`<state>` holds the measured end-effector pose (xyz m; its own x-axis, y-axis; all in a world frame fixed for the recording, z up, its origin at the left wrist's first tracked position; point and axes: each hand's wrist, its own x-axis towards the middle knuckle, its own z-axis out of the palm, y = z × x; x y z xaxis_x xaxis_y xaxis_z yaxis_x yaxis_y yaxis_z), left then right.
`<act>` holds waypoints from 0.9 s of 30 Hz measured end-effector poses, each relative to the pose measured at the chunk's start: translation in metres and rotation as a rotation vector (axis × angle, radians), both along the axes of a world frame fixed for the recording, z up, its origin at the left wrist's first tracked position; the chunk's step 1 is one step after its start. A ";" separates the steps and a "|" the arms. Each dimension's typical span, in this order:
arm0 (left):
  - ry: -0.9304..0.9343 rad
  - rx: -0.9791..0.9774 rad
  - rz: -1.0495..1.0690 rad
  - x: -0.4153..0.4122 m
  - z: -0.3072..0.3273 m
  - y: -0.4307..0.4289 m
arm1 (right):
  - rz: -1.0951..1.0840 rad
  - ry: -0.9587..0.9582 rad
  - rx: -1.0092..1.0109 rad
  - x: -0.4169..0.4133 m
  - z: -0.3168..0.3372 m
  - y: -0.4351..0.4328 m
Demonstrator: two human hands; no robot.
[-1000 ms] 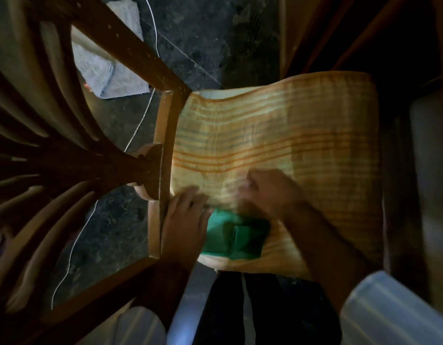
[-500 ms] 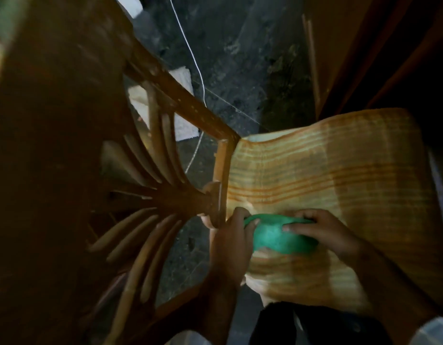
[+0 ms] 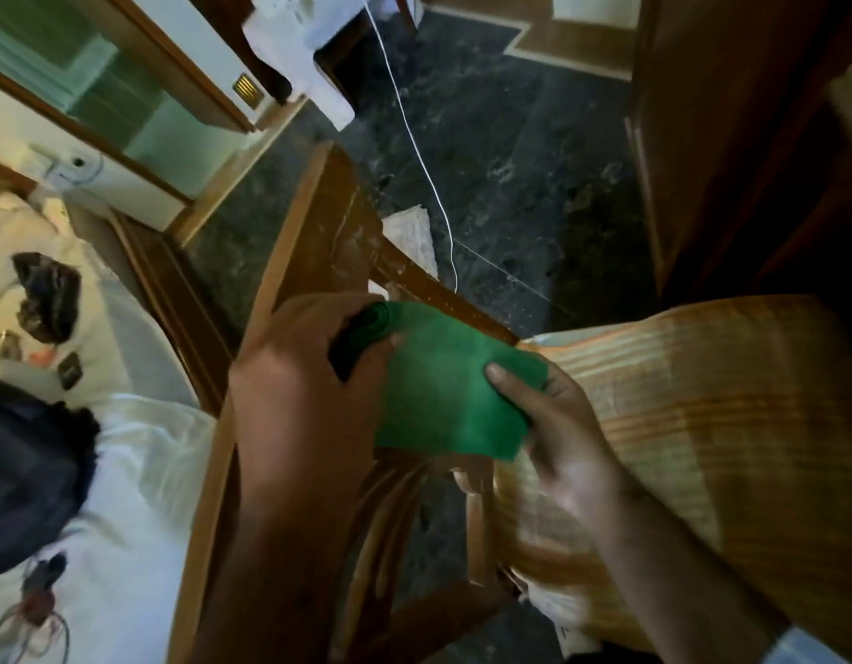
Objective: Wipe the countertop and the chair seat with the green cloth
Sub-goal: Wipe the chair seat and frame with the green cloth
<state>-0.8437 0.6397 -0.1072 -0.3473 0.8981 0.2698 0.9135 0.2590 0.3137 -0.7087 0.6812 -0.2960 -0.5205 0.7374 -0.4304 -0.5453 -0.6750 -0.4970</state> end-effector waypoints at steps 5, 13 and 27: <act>0.179 -0.139 -0.005 -0.030 0.023 0.010 | -0.139 -0.739 0.694 -0.048 0.026 -0.012; 0.088 0.076 0.167 -0.045 0.007 -0.009 | 0.061 -0.605 1.196 -0.122 0.057 -0.039; 0.311 -0.356 -0.103 -0.044 -0.004 -0.018 | -0.070 -0.821 1.053 -0.145 0.011 0.059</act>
